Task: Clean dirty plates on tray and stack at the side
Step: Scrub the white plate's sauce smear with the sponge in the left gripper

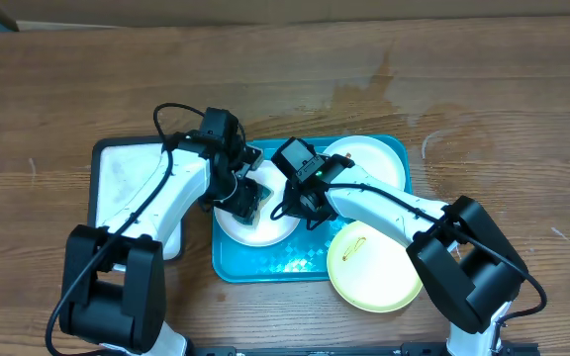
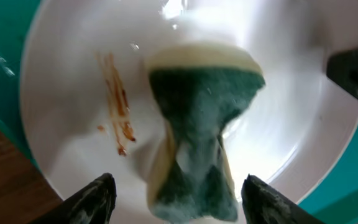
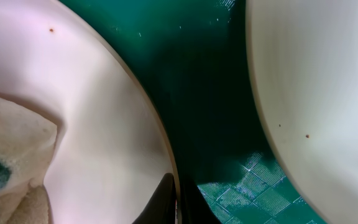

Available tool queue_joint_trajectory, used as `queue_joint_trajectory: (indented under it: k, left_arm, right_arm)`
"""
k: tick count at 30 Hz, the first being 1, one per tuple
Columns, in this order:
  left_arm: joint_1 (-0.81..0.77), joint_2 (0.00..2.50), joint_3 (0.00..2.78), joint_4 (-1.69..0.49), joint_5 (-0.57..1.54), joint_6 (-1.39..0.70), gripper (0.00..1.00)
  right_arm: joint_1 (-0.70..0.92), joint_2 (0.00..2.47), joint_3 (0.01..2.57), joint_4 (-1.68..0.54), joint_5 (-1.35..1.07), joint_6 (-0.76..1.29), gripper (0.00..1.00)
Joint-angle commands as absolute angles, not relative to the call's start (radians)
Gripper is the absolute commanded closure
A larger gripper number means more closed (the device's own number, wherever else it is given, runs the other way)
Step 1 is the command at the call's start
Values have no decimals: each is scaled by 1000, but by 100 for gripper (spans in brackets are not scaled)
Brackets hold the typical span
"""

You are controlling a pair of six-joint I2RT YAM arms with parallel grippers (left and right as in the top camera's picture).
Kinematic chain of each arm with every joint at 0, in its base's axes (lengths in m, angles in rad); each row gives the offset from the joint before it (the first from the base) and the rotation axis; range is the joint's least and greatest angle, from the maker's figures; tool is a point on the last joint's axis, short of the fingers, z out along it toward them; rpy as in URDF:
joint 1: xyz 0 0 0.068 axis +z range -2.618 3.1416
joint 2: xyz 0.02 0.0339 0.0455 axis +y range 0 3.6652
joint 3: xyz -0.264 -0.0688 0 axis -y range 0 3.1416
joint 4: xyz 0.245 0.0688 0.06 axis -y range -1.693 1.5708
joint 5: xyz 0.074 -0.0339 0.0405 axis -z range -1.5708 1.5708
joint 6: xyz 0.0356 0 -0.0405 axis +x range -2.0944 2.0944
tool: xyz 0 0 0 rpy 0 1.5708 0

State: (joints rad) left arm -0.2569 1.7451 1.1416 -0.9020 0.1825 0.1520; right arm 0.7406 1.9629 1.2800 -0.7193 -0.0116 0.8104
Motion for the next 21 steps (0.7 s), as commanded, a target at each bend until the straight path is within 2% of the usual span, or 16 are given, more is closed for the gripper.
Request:
queue_joint_trajectory:
  k: [1,10,14,17,21]
  left_arm:
    - [-293,1729,1142,-912,180,134,37]
    - [-326,1729,1035,-812,115,127,34]
    - [-326,1729,1016,-789,111,119,65]
    - [-326,1729,1016,-821,74,113,68]
    - [-326,1729,1017,-868,-75,32,68]
  right_arm:
    - [744,1980,1284,-731,6,795,96]
    - [744,1980,1284,-735,6,795,96]
    - [744,1980,1284,-735,6,795,96]
    - [744,1980,1284,-734,6,795,96]
    - [744,1980,1284,-734,6,796,96]
